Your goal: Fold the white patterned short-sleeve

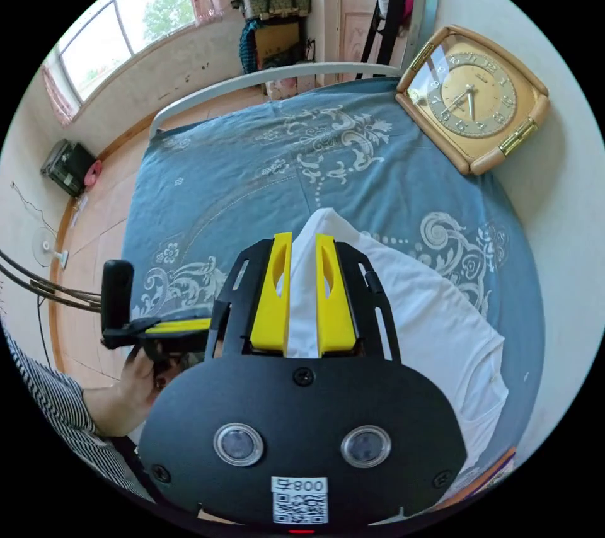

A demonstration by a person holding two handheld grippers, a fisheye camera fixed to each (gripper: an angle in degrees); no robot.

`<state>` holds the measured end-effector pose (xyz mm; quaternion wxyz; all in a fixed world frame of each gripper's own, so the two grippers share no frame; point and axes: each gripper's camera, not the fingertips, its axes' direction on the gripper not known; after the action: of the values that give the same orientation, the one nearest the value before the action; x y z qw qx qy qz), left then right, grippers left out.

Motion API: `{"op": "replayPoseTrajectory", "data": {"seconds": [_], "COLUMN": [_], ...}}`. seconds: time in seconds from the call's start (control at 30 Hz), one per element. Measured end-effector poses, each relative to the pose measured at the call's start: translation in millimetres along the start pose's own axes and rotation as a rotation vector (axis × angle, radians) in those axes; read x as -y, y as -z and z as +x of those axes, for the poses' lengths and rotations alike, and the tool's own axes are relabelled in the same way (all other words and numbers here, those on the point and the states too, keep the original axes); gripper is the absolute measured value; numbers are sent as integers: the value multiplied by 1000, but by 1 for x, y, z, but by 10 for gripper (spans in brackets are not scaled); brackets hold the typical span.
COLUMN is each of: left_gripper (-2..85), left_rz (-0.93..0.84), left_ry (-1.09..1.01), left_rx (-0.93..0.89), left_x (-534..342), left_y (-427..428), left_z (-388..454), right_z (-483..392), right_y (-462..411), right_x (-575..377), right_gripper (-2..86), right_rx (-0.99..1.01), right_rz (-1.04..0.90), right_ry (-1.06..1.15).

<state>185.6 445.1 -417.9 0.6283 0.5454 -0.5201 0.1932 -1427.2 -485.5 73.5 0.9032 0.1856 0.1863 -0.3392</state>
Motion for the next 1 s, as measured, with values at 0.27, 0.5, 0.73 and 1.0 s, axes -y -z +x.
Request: {"op": "replayPoseTrajectory", "data": {"seconds": [0.27, 0.5, 0.73, 1.0], "left_gripper": [10, 10, 9, 8], "left_rz": [-36, -70, -46, -103], "left_ry": [-60, -103, -202, -501], "left_rx": [38, 45, 49, 107], "left_x": [-5, -5, -3, 0], "left_y": [-15, -29, -39, -62], "left_z": [-13, -13, 4, 59], "right_z": [-21, -18, 38, 179], "right_y": [-71, -83, -72, -9], "right_x": [54, 59, 43, -54], "right_gripper": [70, 47, 7, 5], "right_rx": [-90, -110, 33, 355], "right_rz": [-143, -117, -57, 126], "right_ry": [17, 19, -65, -253]}}
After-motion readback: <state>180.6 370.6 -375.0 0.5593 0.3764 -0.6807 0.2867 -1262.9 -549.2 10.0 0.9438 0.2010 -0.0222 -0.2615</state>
